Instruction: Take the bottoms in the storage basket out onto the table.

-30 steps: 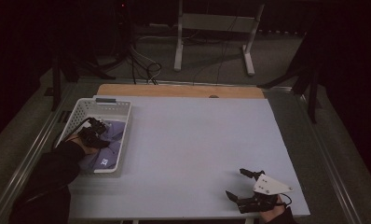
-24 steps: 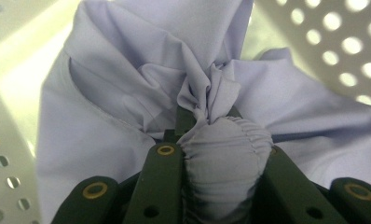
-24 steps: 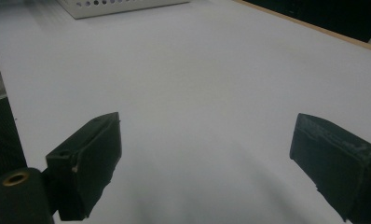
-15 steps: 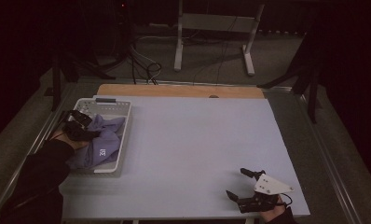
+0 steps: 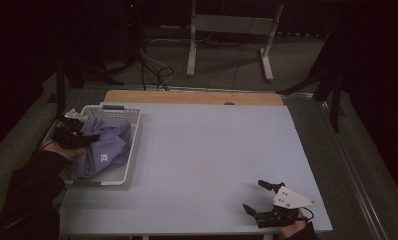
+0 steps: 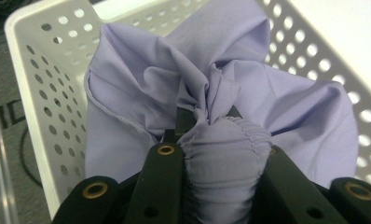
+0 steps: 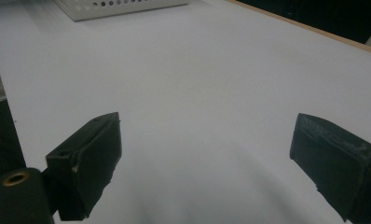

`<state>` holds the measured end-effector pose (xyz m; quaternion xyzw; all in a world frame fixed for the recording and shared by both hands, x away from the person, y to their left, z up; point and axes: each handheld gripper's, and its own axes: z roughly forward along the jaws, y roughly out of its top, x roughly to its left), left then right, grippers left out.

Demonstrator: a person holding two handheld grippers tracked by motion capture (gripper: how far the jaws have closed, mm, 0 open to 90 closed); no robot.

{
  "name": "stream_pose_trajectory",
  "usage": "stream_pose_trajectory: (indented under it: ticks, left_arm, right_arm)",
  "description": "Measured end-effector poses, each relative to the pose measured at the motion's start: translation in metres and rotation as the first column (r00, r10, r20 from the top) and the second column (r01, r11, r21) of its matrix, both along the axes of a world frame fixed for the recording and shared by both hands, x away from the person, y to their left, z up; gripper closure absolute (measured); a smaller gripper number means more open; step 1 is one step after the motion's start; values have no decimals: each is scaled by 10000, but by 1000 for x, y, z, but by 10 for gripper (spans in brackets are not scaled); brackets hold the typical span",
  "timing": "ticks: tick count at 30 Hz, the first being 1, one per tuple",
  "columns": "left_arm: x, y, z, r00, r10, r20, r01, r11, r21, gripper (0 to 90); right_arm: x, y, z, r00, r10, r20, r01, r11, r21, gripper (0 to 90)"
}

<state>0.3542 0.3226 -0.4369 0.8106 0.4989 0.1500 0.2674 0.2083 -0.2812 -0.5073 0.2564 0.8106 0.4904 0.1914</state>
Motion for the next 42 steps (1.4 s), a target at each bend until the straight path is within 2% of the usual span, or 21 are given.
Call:
stream_pose_trajectory:
  ticks: [7, 8, 13, 18, 20, 26, 30, 31, 32, 34, 35, 36, 37, 38, 39, 40, 41, 42]
  left_arm:
    - [-3, 6, 9, 9993, 235, 280, -223, 9988, -436, 814]
    - [-4, 8, 12, 9988, 252, 419, -225, 9977, -643, 814]
    - [-8, 11, 20, 9968, 427, 673, -373, 9962, -784, 813]
    - [-13, 16, 28, 9949, 429, 912, -306, 9908, -1322, 812]
    - [-15, 19, 31, 9935, 507, 1015, -337, 9861, -1630, 812]
    - [-20, 25, 40, 9903, 589, 1261, -321, 9783, -2047, 812]
    - [-24, 28, 47, 9856, 709, 1537, -308, 9681, -2486, 812]
    - [-24, 28, 47, 9856, 709, 1537, -308, 9681, -2486, 812]
    - [-27, 30, 51, 9824, 716, 1723, -219, 9613, -2747, 812]
    - [-27, 31, 52, 9819, 754, 1737, -239, 9594, -2809, 812]
    - [-30, 34, 55, 9772, 800, 1968, -161, 9516, -3070, 812]
    - [-31, 35, 57, 9764, 877, 1974, -200, 9466, -3218, 811]
    - [-32, 38, 59, 9741, 903, 2071, -129, 9373, -3483, 811]
    - [-32, 38, 59, 9741, 903, 2071, -129, 9373, -3483, 811]
    - [-33, 39, 61, 9731, 1005, 2072, -178, 9299, -3675, 811]
    - [-33, 39, 61, 9728, 982, 2100, -135, 9284, -3712, 811]
    - [-34, 40, 62, 9695, 1008, 2236, -67, 9222, -3867, 811]
    - [-34, 40, 62, 9695, 1008, 2236, -67, 9222, -3867, 810]
  right_arm:
    - [0, 0, 0, 10000, -54, 10, 54, 10000, -33, 90]
    - [0, 0, 0, 10000, -58, 3, 58, 10000, -33, 90]
    - [0, 0, 0, 10000, -22, 24, 22, 10000, -4, 90]
    - [0, 0, 1, 10000, -57, 27, 57, 10000, -32, 90]
    - [0, 0, 0, 10000, -47, 20, 47, 10000, -18, 90]
    - [0, 0, 0, 10000, -49, 31, 49, 10000, -25, 90]
    - [0, 0, 0, 10000, -81, 29, 81, 10000, -22, 90]
    - [0, 0, 0, 10000, -81, 29, 81, 10000, -22, 90]
    - [0, 0, 0, 10000, -63, 4, 63, 10000, 5, 90]
    - [-1, 0, -1, 10000, -38, -19, 38, 10000, -58, 90]
    - [-1, 0, -1, 10000, -33, -25, 33, 10000, -66, 90]
    - [-1, 0, 0, 10000, -39, -16, 39, 10000, 12, 90]
    - [-1, 0, 0, 9999, -55, 112, 55, 10000, 45, 90]
    - [-1, 0, 0, 9999, -55, 112, 55, 10000, 45, 90]
    - [-1, -1, 0, 9999, -59, 131, 58, 10000, 57, 90]
    - [-1, -1, 1, 9999, -77, 111, 77, 10000, 56, 90]
    - [-1, -1, 1, 9999, -73, 109, 72, 9999, 81, 90]
    - [-1, -1, 1, 9999, -73, 109, 72, 9999, 81, 90]
